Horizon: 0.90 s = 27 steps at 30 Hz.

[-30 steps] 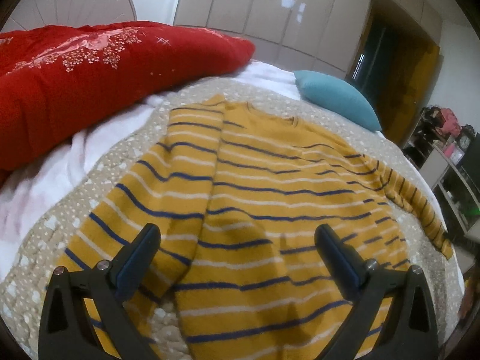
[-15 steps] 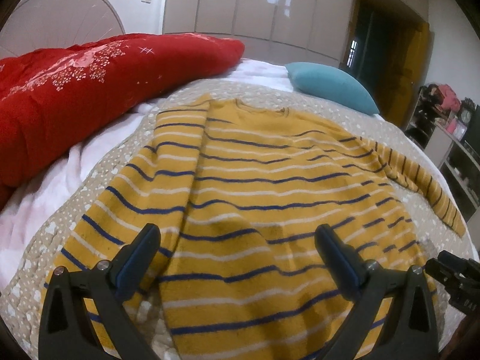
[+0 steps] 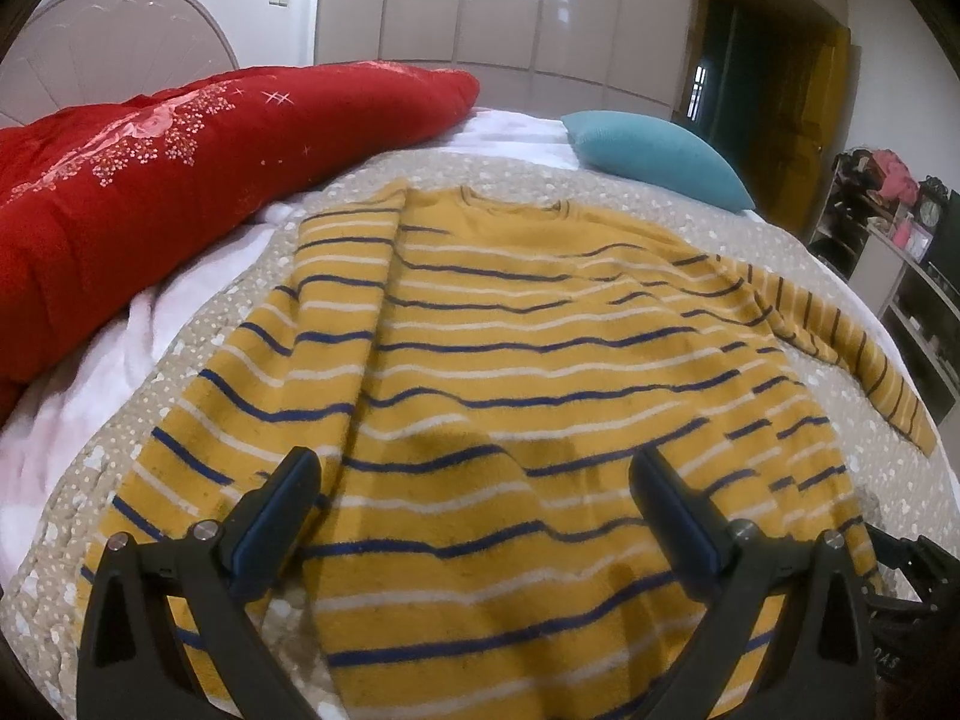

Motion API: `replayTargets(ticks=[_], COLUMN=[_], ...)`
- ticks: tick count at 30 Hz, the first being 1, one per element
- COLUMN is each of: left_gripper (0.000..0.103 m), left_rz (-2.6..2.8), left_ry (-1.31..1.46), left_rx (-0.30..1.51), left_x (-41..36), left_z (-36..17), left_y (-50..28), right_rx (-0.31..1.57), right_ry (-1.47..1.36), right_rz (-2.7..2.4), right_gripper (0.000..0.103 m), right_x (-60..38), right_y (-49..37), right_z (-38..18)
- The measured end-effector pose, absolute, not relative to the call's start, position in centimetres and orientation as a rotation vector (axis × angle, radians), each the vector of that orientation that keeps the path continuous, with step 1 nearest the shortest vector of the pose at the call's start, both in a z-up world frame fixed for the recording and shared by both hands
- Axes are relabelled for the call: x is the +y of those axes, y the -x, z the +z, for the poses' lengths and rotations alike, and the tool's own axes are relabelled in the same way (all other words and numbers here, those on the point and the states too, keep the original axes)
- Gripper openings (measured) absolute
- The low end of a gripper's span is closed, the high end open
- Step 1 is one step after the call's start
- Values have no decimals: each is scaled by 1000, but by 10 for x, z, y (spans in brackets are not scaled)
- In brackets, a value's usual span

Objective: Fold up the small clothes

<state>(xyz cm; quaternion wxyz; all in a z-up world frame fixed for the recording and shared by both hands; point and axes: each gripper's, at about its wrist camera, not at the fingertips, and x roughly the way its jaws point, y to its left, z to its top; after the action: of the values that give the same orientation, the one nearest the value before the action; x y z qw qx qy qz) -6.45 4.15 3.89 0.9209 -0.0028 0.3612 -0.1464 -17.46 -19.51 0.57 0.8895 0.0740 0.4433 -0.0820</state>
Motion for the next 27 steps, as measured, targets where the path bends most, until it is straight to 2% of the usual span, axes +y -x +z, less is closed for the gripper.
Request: replayTargets(ticks=[19,27], left_gripper=[102,102], left_rz=[-296,-285], left_ry=[4,-14], left_rx=[749,819], left_x=[42,37], left_z=[36,20], left_y=[62,55], right_rx=[813,780], right_ry=[-84,-83], right_rz=[-202,-203], right_gripper=[81,82], right_x=[-184,-183], right_y=[185,188], right_z=[-4,-6])
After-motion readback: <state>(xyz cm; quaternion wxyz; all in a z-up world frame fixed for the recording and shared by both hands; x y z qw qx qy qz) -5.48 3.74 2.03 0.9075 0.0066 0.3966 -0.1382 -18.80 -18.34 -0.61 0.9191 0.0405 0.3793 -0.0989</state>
